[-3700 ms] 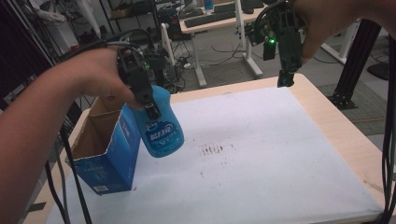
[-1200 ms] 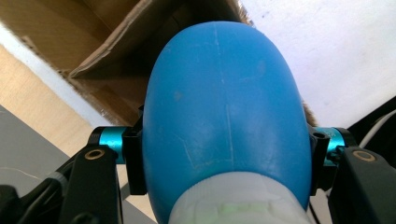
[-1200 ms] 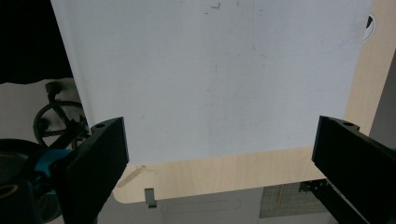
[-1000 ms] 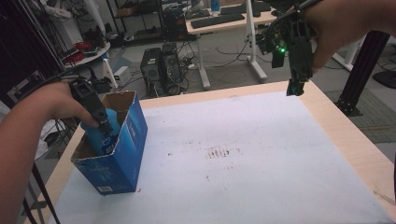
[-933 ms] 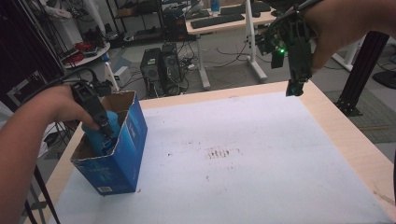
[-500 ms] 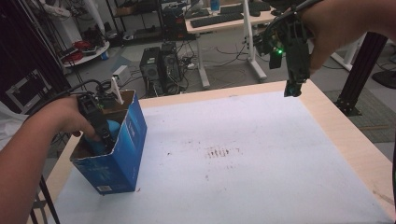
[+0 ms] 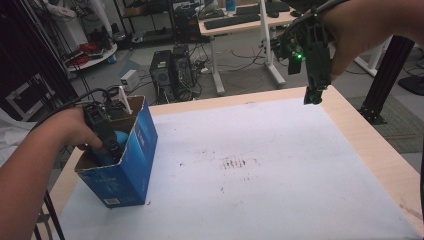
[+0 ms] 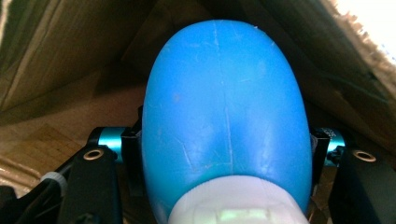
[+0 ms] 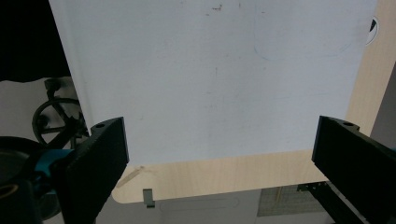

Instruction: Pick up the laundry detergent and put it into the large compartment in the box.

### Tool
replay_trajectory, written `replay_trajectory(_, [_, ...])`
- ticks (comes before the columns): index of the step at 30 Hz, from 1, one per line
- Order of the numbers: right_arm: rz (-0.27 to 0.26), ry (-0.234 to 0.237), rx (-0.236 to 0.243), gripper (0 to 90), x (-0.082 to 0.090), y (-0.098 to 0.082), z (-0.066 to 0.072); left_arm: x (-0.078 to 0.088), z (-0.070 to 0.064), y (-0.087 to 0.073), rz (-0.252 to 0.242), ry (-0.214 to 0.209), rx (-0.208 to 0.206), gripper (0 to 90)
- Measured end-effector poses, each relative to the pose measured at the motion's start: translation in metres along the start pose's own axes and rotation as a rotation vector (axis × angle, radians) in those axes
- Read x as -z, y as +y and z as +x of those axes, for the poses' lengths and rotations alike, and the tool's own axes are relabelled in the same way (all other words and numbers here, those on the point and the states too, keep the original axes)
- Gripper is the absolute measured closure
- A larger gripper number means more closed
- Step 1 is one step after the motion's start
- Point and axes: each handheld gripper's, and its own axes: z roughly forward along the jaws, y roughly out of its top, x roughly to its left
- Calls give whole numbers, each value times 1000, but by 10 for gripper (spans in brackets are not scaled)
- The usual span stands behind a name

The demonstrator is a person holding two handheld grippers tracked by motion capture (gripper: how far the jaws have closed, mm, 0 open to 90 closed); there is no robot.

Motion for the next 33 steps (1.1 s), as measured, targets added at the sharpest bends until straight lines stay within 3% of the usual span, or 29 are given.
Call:
replay_trajectory(10, [0, -4, -1, 27, 1, -2, 1, 4, -1, 2, -10, 8, 35, 328])
replay_trajectory(23, [-10, -6, -16, 27, 3, -9, 3, 21, -5, 0, 9, 10, 22, 295])
replay_trajectory(31, [-12, -8, -15, 27, 4, -10, 4, 42, -8, -3, -6, 16, 9, 253])
replay_trajectory(33, [-14, -7, -14, 27, 5, -10, 4, 55, -10, -4, -20, 24, -4, 238])
